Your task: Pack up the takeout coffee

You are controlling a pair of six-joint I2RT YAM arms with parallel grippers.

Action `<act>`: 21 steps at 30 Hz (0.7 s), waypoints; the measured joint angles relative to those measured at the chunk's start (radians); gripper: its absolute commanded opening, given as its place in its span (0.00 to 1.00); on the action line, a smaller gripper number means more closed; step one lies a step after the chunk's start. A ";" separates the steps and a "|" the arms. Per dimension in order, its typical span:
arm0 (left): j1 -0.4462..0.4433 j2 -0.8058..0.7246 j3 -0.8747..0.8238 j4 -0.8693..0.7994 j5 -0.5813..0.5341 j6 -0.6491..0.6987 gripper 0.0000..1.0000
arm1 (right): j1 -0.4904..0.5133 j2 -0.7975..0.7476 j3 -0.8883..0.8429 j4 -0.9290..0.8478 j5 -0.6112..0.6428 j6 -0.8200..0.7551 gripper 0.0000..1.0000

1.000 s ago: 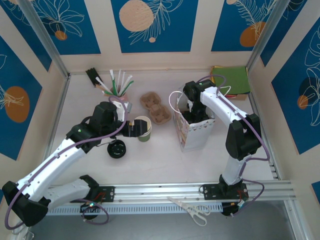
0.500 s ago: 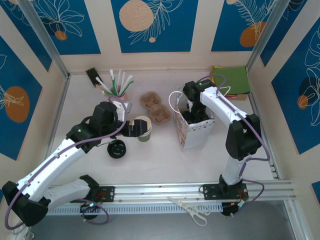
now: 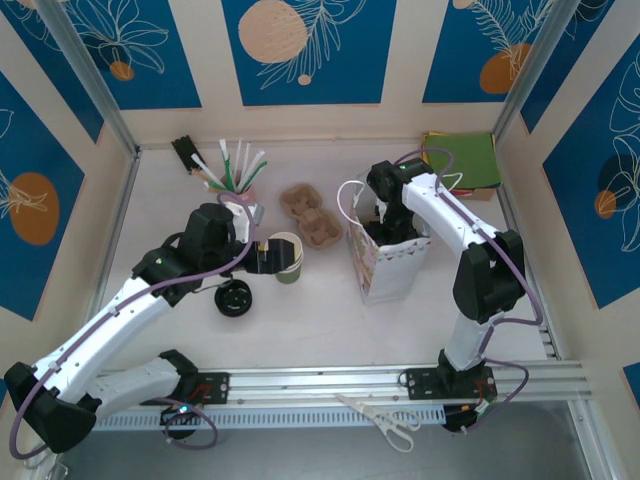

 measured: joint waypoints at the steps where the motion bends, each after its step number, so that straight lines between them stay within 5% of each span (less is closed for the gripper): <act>1: 0.000 0.000 0.000 0.000 0.000 0.000 1.00 | 0.001 -0.002 0.000 0.000 0.000 0.000 0.83; 21: 0.000 -0.015 0.000 0.000 0.000 0.000 1.00 | 0.013 -0.015 0.008 -0.019 0.000 0.013 0.83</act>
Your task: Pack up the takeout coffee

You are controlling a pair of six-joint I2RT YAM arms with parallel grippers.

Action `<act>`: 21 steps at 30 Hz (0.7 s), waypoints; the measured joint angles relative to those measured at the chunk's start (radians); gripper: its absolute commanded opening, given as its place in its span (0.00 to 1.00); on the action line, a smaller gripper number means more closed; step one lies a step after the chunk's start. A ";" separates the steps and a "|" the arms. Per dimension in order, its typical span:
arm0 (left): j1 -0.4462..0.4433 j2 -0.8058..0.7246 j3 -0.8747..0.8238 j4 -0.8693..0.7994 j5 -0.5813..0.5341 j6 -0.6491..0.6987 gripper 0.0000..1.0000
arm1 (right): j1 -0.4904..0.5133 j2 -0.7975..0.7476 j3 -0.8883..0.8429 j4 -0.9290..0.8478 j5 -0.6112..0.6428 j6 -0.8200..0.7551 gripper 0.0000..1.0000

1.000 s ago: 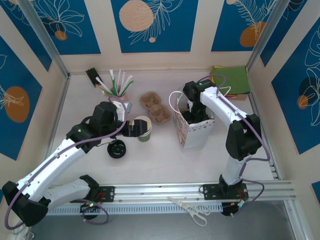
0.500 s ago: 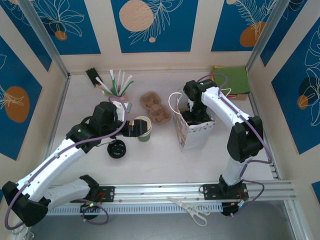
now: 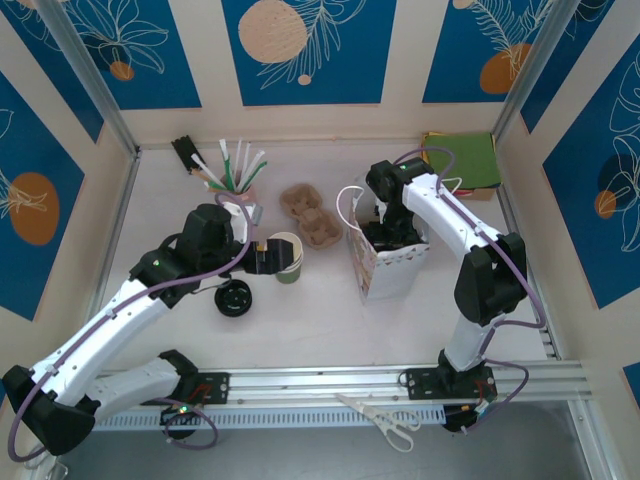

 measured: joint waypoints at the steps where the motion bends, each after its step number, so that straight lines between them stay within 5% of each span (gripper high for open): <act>1: 0.000 0.000 0.000 0.000 0.000 0.000 1.00 | 0.000 0.000 0.000 0.000 0.000 0.001 0.83; 21: 0.000 0.000 -0.003 0.000 0.000 -0.001 1.00 | 0.004 -0.006 0.019 -0.016 0.003 0.002 0.83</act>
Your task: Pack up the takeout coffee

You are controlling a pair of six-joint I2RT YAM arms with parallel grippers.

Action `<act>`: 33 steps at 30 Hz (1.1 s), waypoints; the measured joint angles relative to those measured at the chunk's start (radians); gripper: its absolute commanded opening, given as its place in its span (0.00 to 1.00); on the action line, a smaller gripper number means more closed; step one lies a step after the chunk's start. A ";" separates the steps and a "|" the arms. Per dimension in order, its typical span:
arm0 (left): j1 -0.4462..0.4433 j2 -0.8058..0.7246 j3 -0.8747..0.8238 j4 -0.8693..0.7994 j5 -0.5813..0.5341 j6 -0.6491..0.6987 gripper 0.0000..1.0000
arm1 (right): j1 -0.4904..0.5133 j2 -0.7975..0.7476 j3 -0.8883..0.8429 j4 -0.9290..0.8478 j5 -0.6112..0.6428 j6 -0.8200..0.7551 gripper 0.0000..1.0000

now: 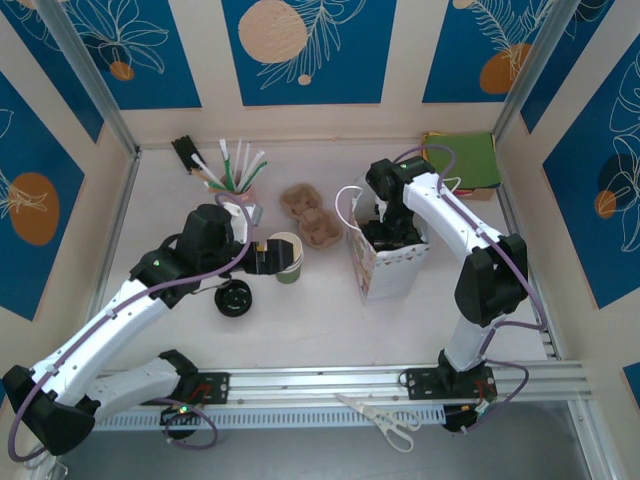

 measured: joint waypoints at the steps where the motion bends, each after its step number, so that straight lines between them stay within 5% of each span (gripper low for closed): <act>1: 0.000 0.000 0.000 0.000 0.000 -0.002 1.00 | 0.000 0.000 0.002 -0.003 0.000 0.000 0.83; 33: 0.000 0.003 0.000 0.001 0.011 -0.002 1.00 | 0.003 -0.013 0.090 -0.035 0.022 0.019 0.68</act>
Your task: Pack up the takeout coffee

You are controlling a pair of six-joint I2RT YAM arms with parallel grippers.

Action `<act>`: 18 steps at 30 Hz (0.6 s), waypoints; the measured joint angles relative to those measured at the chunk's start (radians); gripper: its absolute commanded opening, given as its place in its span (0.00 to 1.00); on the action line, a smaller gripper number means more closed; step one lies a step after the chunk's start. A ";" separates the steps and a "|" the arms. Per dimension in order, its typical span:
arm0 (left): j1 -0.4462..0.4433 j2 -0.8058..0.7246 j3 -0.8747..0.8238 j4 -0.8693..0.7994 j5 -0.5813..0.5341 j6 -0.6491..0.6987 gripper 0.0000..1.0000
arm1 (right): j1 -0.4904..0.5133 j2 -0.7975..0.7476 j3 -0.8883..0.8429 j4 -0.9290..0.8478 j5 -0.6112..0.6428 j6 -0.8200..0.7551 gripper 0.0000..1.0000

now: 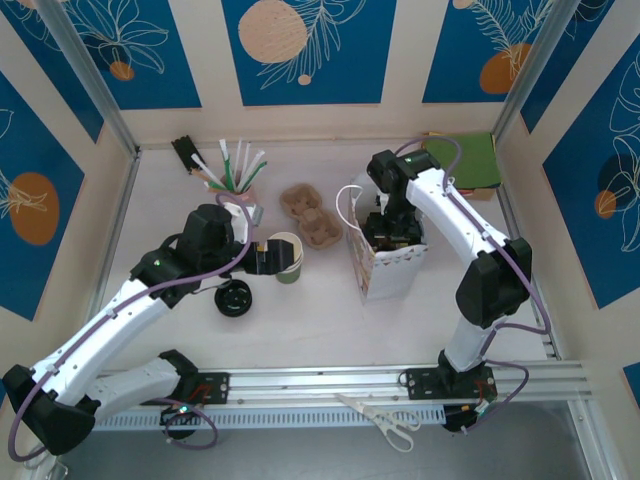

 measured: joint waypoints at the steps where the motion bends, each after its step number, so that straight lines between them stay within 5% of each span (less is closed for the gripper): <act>1: 0.000 0.001 0.000 0.000 0.000 0.000 1.00 | 0.001 -0.004 0.011 -0.002 0.002 0.003 0.68; 12: 0.000 0.053 0.074 -0.002 -0.043 0.011 1.00 | 0.032 -0.071 0.108 -0.013 0.033 0.027 0.58; 18: 0.001 0.077 0.157 -0.009 -0.095 0.042 1.00 | 0.051 -0.113 0.121 -0.014 0.057 0.055 0.33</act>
